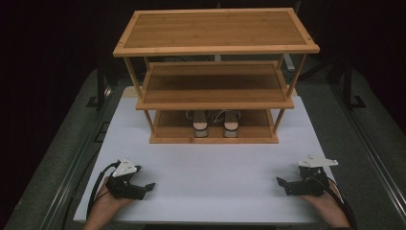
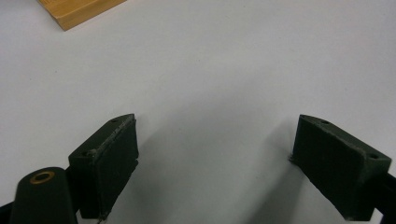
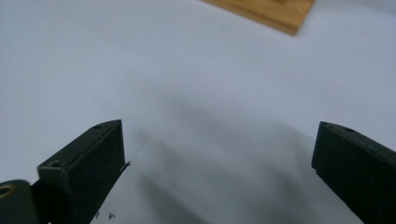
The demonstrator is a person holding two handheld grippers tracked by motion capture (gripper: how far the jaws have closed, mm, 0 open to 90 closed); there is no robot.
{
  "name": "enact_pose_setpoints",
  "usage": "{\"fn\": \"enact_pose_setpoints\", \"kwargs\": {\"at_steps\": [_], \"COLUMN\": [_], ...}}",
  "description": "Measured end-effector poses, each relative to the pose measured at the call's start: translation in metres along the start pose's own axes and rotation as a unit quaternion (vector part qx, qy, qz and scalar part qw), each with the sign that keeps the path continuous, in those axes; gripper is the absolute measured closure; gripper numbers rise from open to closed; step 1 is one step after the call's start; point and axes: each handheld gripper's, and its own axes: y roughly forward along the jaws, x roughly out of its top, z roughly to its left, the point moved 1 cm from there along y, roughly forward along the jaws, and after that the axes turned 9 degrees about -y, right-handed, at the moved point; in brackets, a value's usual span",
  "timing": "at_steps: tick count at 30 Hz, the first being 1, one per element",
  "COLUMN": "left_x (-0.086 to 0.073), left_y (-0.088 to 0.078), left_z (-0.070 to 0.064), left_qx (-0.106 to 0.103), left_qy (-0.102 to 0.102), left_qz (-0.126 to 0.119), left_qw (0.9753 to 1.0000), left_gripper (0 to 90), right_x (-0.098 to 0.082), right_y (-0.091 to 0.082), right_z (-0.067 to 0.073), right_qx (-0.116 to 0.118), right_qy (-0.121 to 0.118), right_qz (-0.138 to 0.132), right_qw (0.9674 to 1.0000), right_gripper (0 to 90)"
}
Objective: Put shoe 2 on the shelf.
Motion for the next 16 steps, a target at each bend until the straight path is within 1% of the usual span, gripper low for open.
{"fn": "enact_pose_setpoints", "kwargs": {"at_steps": [3, 5, 6, 8, 16], "left_x": [0.0, 0.0, 0.0, 0.0, 0.0], "left_y": [0.0, 0.0, 0.0, 0.0, 0.0], "left_z": [0.0, 0.0, 0.0, 0.0, -0.001], "left_qx": [0.0, 0.0, 0.0, 0.001, 0.002], "left_qy": [0.0, 0.0, 0.0, 0.0, 0.001], "left_qz": [0.0, 0.0, 0.0, 0.0, -0.001], "left_qw": [1.0, 1.0, 1.0, 1.0, 1.0], "left_gripper": [13.4, 13.4, 13.4, 13.4, 13.5], "right_x": [-0.007, -0.012, -0.013, -0.014, -0.015], "right_y": [-0.002, 0.001, 0.002, 0.002, 0.002], "right_z": [0.0, 0.001, 0.001, -0.001, -0.001], "right_qx": [-0.006, -0.011, -0.011, -0.004, -0.006], "right_qy": [-0.003, -0.009, -0.002, 0.009, 0.007], "right_qz": [0.008, 0.022, 0.016, 0.017, 0.018], "right_qw": [0.9999, 0.9996, 0.9998, 0.9998, 0.9998], "right_gripper": [2.3, 1.6, 1.3, 1.2, 1.1]}}
